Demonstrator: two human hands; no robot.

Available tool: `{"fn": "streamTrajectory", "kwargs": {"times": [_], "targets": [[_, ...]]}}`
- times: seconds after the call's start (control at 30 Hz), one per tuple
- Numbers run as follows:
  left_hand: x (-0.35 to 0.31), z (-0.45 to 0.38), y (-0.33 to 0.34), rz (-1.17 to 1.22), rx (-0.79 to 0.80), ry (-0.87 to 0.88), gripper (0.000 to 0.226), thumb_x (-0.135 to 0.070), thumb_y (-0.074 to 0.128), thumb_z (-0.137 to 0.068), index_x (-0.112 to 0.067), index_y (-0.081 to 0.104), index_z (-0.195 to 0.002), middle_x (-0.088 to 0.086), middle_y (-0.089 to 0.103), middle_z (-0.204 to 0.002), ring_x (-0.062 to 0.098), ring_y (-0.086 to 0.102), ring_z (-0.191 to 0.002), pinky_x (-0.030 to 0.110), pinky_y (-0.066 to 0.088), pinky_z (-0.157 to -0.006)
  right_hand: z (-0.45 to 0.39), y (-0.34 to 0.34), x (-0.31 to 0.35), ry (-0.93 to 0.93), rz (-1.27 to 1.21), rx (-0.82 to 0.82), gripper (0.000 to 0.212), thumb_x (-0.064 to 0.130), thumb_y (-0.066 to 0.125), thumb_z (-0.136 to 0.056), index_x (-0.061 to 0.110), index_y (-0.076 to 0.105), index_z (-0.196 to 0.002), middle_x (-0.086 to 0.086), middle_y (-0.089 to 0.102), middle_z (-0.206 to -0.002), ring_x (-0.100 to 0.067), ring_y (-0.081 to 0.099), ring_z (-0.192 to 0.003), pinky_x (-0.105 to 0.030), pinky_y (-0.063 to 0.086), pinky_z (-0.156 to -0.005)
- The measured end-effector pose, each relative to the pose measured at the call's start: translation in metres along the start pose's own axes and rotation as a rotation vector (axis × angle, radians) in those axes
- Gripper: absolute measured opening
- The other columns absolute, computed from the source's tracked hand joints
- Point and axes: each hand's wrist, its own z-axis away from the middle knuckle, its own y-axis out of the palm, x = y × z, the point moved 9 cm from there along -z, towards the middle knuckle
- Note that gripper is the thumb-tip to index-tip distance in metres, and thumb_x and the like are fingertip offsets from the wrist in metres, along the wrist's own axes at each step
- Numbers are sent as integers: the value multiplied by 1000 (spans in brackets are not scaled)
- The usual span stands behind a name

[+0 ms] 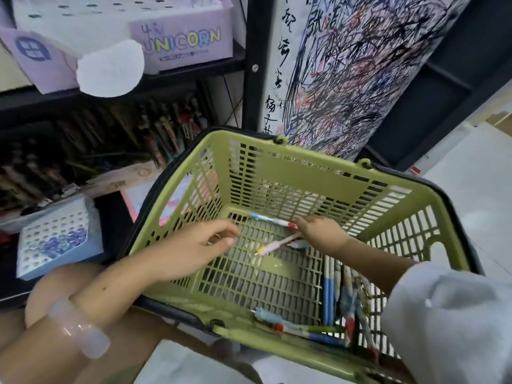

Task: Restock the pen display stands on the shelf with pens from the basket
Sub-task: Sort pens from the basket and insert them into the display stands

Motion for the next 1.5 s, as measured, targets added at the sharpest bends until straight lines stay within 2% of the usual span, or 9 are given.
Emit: {"fn": "streamTrajectory", "kwargs": {"times": [0.2, 0.3, 0.43, 0.6, 0.77, 0.87, 1.07, 1.3, 1.5], "targets": [[1, 2, 1, 15, 6, 0, 20, -33, 45, -95, -52, 48, -102, -30, 52, -111, -18, 48, -98, 3, 40, -76, 33, 36, -24, 65, -156, 293, 81, 33, 60, -85, 27, 11, -148, -7, 22, -151, -29, 27, -137, -44, 33, -107], [4, 2, 0, 26, -10, -10, 20, -33, 46, -95, -50, 51, -105, -24, 56, -111, 2, 56, -104, 19, 46, -86, 43, 42, -28, 144, -205, 367, 88, 35, 64, -82, 22, 9, -149, -12, 24, -149, -32, 27, -135, -44, 30, -110], [1, 2, -1, 25, -23, 7, 20, -32, 47, -95, -51, 50, -100, -26, 57, -108, -4, 54, -103, 18, 45, -88, 58, 25, -60, 491, -305, 217, 62, 38, 57, -88, 11, 31, -137, -16, 39, -135, -32, 41, -124, -41, 43, -98], [-1, 3, 2, 37, -21, 3, 19, -32, 45, -95, -50, 49, -99, -21, 57, -107, -15, 55, -76, 8, 42, -61, 98, 54, -60, 894, -569, 304, 85, 44, 61, -85, 4, 15, -144, -22, 41, -132, -32, 48, -119, -33, 47, -89], [2, 3, 3, 75, -21, -34, 18, -32, 46, -96, -48, 51, -102, -18, 58, -112, 3, 56, -104, 29, 47, -92, 113, 70, -37, 1126, -716, 123, 90, 21, 69, -80, 17, 9, -146, -21, 22, -140, -39, 30, -131, -47, 37, -105], [1, 2, 5, 77, -10, -25, 17, -30, 45, -96, -45, 51, -102, -18, 57, -113, -1, 52, -107, 21, 42, -91, 114, 74, -33, 1145, -798, 59, 92, 14, 71, -76, 22, 11, -144, -20, 20, -140, -41, 33, -128, -49, 39, -103], [1, 2, 6, 107, -3, -38, 17, -32, 44, -96, -47, 50, -101, -19, 53, -117, -2, 50, -108, 13, 39, -86, 108, 87, -2, 1131, -770, 192, 104, 45, 72, -75, 19, 3, -148, -23, 30, -138, -38, 32, -128, -46, 33, -104], [1, 3, 4, 130, -11, -43, 17, -32, 44, -96, -48, 50, -98, -15, 54, -119, 3, 50, -111, 25, 40, -94, 103, 82, 0, 1119, -758, 199, 107, 46, 74, -74, 16, 3, -148, -23, 20, -145, -42, 30, -132, -49, 38, -105], [2, 4, 5, 129, -4, -45, 18, -32, 44, -96, -49, 49, -99, -13, 54, -121, 5, 51, -112, 32, 41, -101, 103, 77, 5, 1058, -656, 131, 70, 37, 61, -84, 18, 21, -139, -21, 36, -134, -39, 37, -124, -50, 39, -101]]}}
